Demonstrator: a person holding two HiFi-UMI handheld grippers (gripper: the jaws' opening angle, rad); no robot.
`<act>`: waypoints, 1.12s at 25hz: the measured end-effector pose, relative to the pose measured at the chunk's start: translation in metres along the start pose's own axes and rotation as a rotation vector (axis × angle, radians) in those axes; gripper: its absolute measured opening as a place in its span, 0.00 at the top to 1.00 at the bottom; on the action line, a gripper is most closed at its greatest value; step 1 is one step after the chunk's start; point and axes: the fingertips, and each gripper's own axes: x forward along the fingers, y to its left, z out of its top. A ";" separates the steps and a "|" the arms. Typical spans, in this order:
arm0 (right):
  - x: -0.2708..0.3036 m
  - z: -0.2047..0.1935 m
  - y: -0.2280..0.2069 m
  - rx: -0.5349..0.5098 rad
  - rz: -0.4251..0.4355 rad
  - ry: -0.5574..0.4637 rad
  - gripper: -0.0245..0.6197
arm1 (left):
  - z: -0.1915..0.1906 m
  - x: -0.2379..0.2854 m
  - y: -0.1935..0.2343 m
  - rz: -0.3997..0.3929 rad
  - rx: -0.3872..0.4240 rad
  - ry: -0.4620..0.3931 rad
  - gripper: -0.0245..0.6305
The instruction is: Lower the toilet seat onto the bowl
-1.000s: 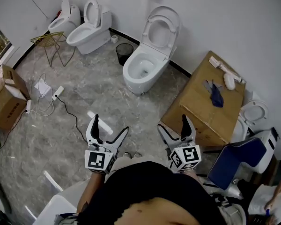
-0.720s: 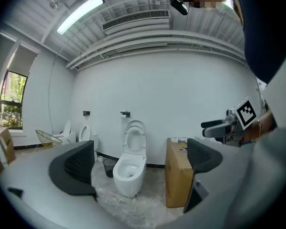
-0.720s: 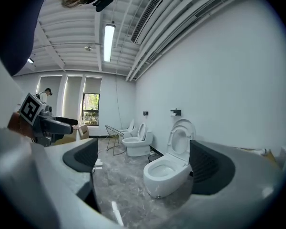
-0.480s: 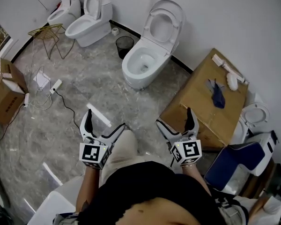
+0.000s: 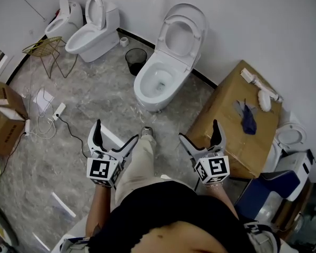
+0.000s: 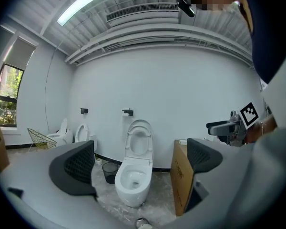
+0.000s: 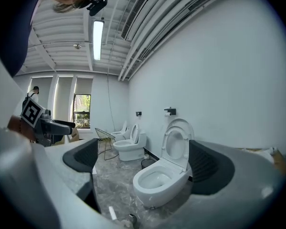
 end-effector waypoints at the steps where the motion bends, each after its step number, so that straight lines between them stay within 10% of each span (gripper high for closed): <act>1: 0.016 0.002 -0.008 0.004 -0.012 0.002 0.06 | 0.005 0.018 0.010 -0.003 0.001 0.000 0.08; 15: 0.239 0.039 -0.111 -0.012 -0.072 0.086 0.06 | 0.053 0.264 0.136 -0.104 -0.063 0.032 0.08; 28: 0.352 0.067 -0.199 -0.068 -0.138 0.038 0.06 | 0.077 0.397 0.140 -0.262 -0.046 0.016 0.08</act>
